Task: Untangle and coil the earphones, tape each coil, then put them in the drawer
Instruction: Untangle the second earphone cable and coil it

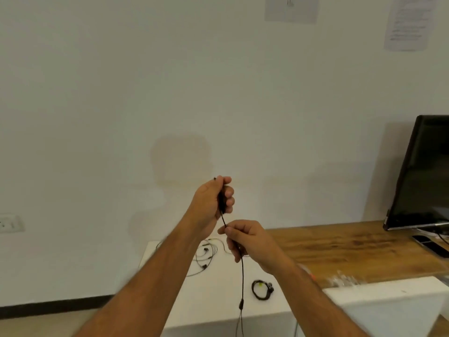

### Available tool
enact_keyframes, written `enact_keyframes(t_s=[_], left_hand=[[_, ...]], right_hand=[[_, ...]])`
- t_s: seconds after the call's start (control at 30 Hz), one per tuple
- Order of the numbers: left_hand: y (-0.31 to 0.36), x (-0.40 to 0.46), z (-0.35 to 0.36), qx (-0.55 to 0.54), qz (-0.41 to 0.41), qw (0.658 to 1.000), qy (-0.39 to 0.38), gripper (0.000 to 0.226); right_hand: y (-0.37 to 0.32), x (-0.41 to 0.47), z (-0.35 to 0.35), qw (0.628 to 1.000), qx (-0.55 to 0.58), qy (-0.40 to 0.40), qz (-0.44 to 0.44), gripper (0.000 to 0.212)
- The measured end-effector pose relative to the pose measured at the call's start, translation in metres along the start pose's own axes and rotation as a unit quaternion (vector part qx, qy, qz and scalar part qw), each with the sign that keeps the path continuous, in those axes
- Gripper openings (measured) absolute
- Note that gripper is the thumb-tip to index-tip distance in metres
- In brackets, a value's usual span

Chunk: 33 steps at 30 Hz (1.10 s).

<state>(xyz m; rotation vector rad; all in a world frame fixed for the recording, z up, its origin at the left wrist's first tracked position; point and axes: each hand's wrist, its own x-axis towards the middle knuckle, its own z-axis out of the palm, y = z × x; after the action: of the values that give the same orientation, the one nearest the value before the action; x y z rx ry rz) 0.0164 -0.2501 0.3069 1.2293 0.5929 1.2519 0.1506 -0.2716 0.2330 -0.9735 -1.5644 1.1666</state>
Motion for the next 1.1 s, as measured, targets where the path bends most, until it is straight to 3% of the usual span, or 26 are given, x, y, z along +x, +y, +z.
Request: enact_keyframes(t_s=[0.13, 0.27, 0.43, 0.53, 0.67, 0.87, 0.97, 1.1], left_hand=[[-0.019, -0.008, -0.016, 0.114, 0.046, 0.991, 0.057, 0.028], [-0.048, -0.022, -0.033, 0.239, 0.027, 0.968, 0.076, 0.030], [-0.071, -0.047, -0.037, 0.319, -0.067, 0.945, -0.007, 0.036], [-0.077, -0.061, -0.029, 0.274, -0.112, 0.954, -0.054, 0.043], [-0.080, -0.072, -0.022, 0.112, -0.172, 0.977, -0.054, 0.051], [-0.073, -0.079, -0.014, 0.010, -0.243, 0.966, -0.088, 0.042], [-0.069, -0.080, -0.010, -0.048, -0.222, 0.969, -0.099, 0.037], [-0.065, -0.072, -0.008, -0.094, -0.160, 0.980, -0.067, 0.033]], right_hand=[[0.009, -0.014, 0.001, 0.995, -0.078, -0.045, 0.039, 0.014], [0.006, -0.027, -0.002, 0.980, -0.164, -0.090, 0.062, 0.011], [-0.008, -0.030, -0.010, 0.972, -0.229, -0.056, 0.006, 0.010], [-0.013, -0.024, -0.017, 0.970, -0.239, -0.042, -0.025, 0.009], [-0.013, -0.019, -0.024, 0.980, -0.188, -0.039, -0.051, 0.003], [0.003, -0.013, -0.032, 0.994, -0.105, -0.012, -0.037, 0.011], [0.016, -0.013, -0.033, 0.999, -0.035, 0.005, -0.021, 0.006], [0.034, -0.019, -0.016, 0.999, 0.044, 0.019, 0.010, 0.018]])
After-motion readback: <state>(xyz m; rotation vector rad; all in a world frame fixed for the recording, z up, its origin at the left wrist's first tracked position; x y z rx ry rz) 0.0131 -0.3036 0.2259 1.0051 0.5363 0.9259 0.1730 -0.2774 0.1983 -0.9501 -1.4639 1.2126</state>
